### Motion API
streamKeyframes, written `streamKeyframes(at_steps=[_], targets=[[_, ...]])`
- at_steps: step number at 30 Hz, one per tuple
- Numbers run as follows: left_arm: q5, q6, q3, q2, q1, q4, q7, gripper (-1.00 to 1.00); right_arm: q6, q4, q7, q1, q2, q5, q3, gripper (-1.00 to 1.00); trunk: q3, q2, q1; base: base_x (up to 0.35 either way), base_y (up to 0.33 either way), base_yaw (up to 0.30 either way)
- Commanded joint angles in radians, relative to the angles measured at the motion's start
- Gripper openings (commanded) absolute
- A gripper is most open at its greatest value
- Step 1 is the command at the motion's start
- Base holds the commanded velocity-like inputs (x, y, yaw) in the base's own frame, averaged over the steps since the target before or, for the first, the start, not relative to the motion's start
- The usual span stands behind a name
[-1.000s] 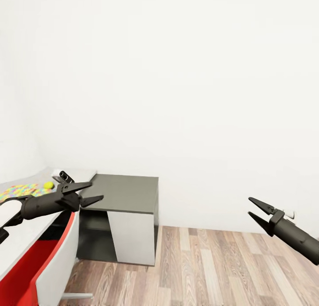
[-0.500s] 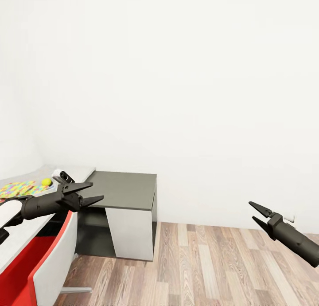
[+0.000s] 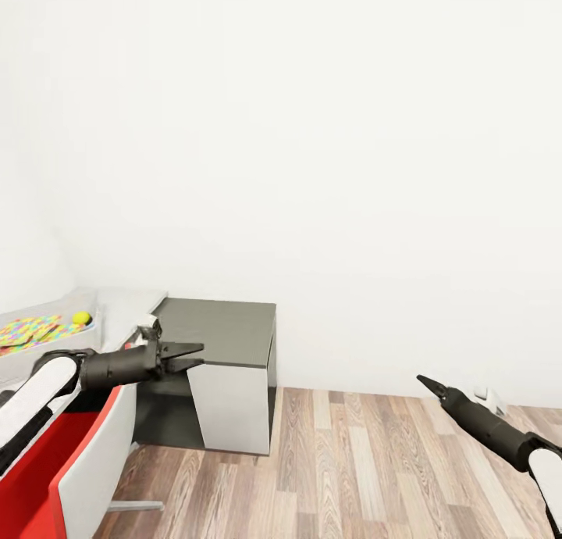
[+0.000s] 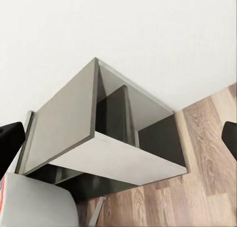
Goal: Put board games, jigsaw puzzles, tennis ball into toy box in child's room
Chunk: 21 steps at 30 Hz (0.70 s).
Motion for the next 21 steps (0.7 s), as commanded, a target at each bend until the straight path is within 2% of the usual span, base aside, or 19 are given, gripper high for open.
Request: streamKeyframes(at_steps=[1, 2, 3, 6, 10, 11, 13, 15, 18, 19, 20, 21], targets=[[-0.011, 0.001, -0.002, -0.010, -0.003, 0.001, 0.007, 1.00, 0.005, 0.004, 0.004, -0.002, 0.000, 0.004, -0.001, 1.00, -0.002, -0.003, 0.001, 0.000, 0.000, 0.000], [-0.031, 0.001, -0.003, -0.044, -0.006, 0.001, 0.059, 1.00, 0.003, 0.017, 0.004, -0.005, 0.000, 0.009, 0.000, 1.00, -0.002, -0.003, 0.001, 0.000, 0.000, 0.000], [-0.035, 0.001, -0.003, -0.054, -0.007, 0.001, 0.078, 1.00, 0.002, 0.021, 0.004, -0.006, 0.000, 0.010, 0.000, 1.00, -0.002, -0.003, 0.001, 0.000, 0.000, 0.000], [-0.048, 0.006, -0.003, -0.116, -0.008, 0.001, 0.217, 1.00, 0.002, 0.032, 0.003, -0.008, -0.002, 0.013, 0.001, 1.00, -0.002, -0.003, 0.001, 0.000, 0.000, 0.000], [-0.052, 0.007, -0.004, -0.168, -0.009, 0.001, 0.372, 1.00, 0.000, 0.045, 0.002, -0.008, -0.002, 0.014, 0.001, 1.00, -0.003, -0.003, 0.001, 0.000, 0.000, 0.000], [-0.052, 0.006, -0.005, -0.177, -0.009, 0.001, 0.391, 1.00, 0.000, 0.047, 0.002, -0.008, -0.002, 0.014, 0.001, 1.00, -0.003, -0.003, 0.001, 0.000, 0.000, 0.000], [-0.054, 0.005, -0.008, -0.211, -0.009, 0.003, 0.448, 1.00, -0.001, 0.054, 0.002, -0.009, -0.001, 0.015, 0.002, 1.00, -0.003, -0.003, 0.001, 0.000, 0.000, 0.000], [-0.067, 0.007, -0.008, -0.251, -0.009, 0.014, 0.535, 1.00, -0.014, 0.060, 0.002, -0.010, 0.000, 0.014, 0.003, 1.00, -0.003, -0.003, 0.001, 0.000, 0.000, 0.000], [-0.097, 0.002, -0.009, -0.281, -0.010, 0.066, 0.645, 1.00, -0.040, 0.099, 0.001, -0.016, 0.000, 0.013, 0.017, 1.00, -0.003, -0.003, 0.001, 0.000, 0.000, 0.000], [-0.102, 0.002, -0.009, -0.289, -0.010, 0.084, 0.663, 1.00, -0.044, 0.115, 0.001, -0.021, -0.001, 0.013, 0.022, 1.00, -0.003, -0.003, 0.001, 0.000, 0.000, 0.000], [-0.114, 0.002, -0.009, -0.320, -0.011, 0.151, 0.706, 1.00, -0.050, 0.178, 0.002, -0.041, -0.006, 0.013, 0.032, 1.00, -0.003, -0.003, 0.001, 0.000, 0.000, 0.000], [-0.117, 0.002, -0.008, -0.329, -0.011, 0.172, 0.717, 1.00, -0.052, 0.202, 0.002, -0.047, -0.007, 0.012, 0.034, 1.00, -0.003, -0.003, 0.001, 0.000, 0.000, 0.000]])
